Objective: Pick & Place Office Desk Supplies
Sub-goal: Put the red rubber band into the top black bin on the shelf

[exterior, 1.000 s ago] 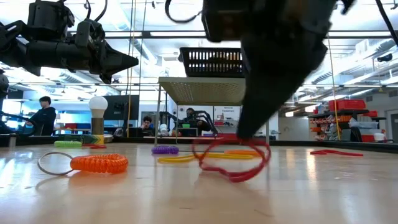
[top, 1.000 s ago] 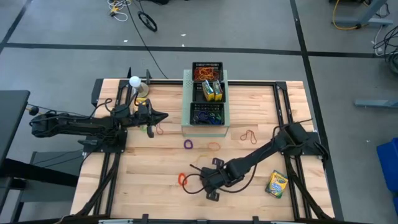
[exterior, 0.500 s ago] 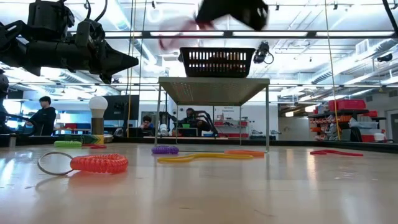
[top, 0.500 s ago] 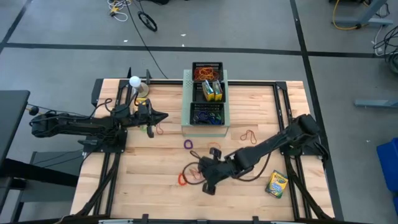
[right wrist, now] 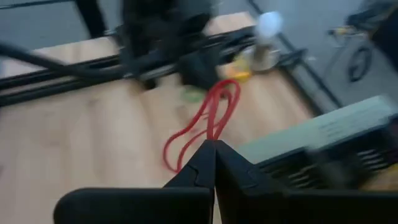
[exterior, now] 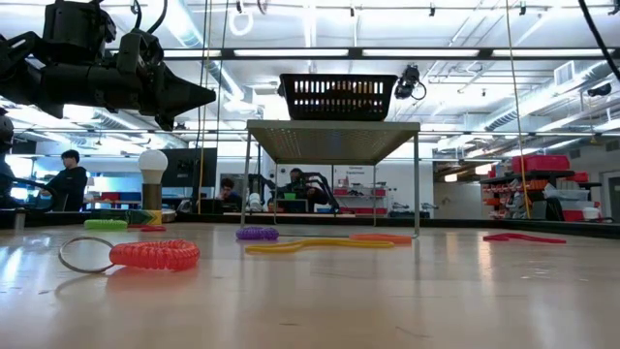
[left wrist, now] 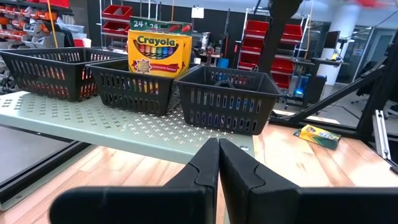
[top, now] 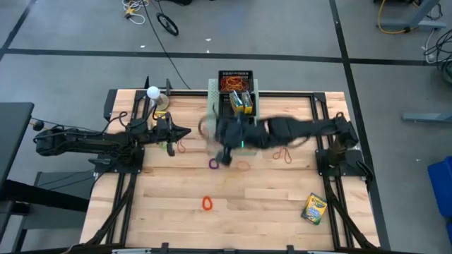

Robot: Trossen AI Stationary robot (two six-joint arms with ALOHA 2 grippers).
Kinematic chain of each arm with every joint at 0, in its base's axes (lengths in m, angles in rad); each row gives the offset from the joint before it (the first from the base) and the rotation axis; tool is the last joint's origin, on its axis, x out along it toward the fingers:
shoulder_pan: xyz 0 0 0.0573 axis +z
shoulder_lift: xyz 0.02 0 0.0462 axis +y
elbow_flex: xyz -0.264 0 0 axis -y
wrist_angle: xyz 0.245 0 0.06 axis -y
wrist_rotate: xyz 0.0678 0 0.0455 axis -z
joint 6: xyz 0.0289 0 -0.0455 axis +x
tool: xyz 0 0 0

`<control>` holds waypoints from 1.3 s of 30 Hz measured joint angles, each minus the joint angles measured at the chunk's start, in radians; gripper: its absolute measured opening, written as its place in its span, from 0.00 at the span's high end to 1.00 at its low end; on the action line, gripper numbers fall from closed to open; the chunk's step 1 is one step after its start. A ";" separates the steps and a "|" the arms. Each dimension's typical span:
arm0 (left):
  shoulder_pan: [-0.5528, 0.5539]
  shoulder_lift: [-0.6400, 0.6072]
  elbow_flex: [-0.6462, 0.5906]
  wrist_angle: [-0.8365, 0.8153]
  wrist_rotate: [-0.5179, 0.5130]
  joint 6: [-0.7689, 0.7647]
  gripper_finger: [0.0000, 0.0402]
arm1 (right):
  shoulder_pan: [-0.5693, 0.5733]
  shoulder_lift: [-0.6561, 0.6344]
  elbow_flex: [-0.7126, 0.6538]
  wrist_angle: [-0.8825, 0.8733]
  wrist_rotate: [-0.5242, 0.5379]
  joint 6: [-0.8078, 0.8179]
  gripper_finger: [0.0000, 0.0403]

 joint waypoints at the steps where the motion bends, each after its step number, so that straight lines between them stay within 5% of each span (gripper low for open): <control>1: 0.000 0.000 0.000 0.000 0.000 0.000 0.95 | -0.032 0.001 0.024 -0.016 0.000 -0.023 0.99; 18: 0.000 0.000 0.000 0.000 0.000 0.000 0.95 | -0.519 0.004 0.110 -0.025 -0.125 -0.305 0.99; 39: 0.000 0.000 0.000 0.000 0.000 0.000 0.95 | -0.721 0.189 0.109 -0.058 -0.247 -0.367 0.99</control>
